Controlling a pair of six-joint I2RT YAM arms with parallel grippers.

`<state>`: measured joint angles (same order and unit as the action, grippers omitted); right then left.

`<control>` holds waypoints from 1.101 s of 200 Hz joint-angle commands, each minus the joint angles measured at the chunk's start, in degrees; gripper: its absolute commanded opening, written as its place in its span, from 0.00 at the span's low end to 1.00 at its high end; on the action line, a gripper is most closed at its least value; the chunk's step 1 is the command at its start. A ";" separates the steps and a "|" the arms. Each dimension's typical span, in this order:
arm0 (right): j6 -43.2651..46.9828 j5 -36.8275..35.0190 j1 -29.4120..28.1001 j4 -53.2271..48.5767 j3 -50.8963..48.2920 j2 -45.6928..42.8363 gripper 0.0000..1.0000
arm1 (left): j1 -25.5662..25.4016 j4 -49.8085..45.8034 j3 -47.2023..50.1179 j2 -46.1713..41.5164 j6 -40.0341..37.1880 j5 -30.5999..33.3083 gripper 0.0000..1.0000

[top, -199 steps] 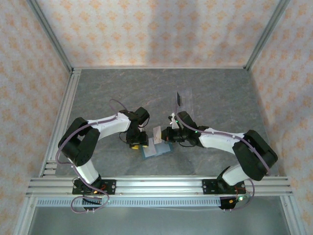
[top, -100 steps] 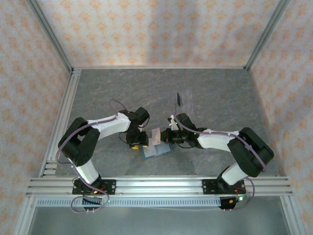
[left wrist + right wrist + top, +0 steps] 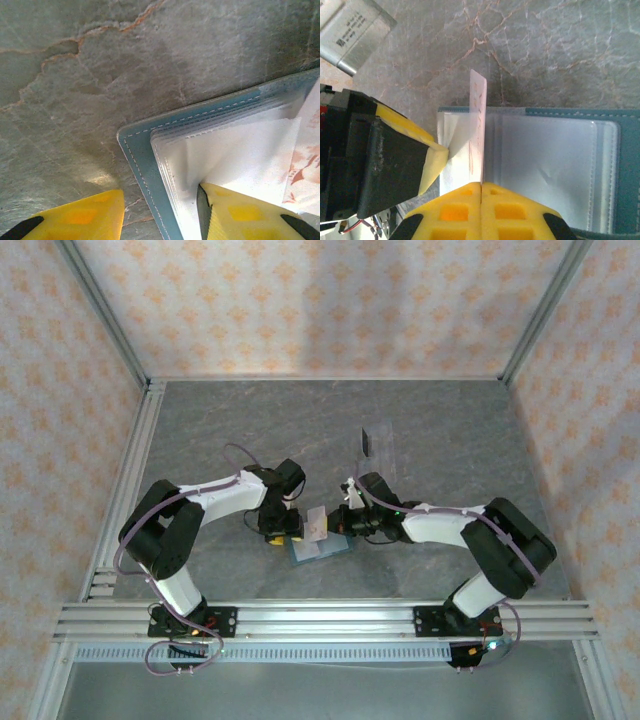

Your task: Put the credit cards into the card holder

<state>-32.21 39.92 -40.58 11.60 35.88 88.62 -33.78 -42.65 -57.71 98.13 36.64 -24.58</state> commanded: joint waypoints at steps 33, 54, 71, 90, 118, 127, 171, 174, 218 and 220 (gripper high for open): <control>4.98 1.69 -0.47 -11.05 1.64 0.45 0.00 | -0.24 -2.17 1.05 0.77 0.80 2.84 0.43; 7.76 1.38 -0.47 -16.28 3.50 1.01 0.00 | -0.24 -2.00 1.18 0.84 0.71 2.78 0.43; 9.11 1.52 -0.47 -18.40 4.82 1.56 0.00 | -0.22 -1.92 1.20 0.75 0.71 2.65 0.43; 10.11 1.74 -0.47 -19.97 6.71 2.71 0.00 | -0.30 -1.91 1.17 0.66 0.73 2.61 0.43; 10.91 2.75 -0.47 -21.39 9.23 4.82 0.00 | -0.21 -1.84 1.37 0.40 0.64 2.52 0.43; 11.02 2.87 -0.48 -21.59 9.75 5.13 0.00 | -0.25 -1.82 1.46 0.16 0.71 2.51 0.43; 10.46 3.11 -1.66 -21.05 11.60 6.49 0.00 | -0.29 -1.69 1.53 -0.17 0.71 2.42 0.43; 10.36 3.00 -1.85 -20.96 11.71 6.63 0.00 | -0.30 -1.73 1.54 -0.20 0.73 2.41 0.43; 7.66 3.06 -4.65 -17.96 12.29 9.18 0.00 | -0.23 -1.75 1.01 -0.77 0.80 1.68 0.43; 7.66 3.06 -4.74 -17.87 12.29 9.35 0.00 | -0.37 -1.74 0.98 -0.86 0.80 1.65 0.43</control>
<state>-23.35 42.92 -43.97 -7.51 46.98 96.51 -33.78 -42.65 -57.69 98.00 36.62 -24.60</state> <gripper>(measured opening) 0.050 0.430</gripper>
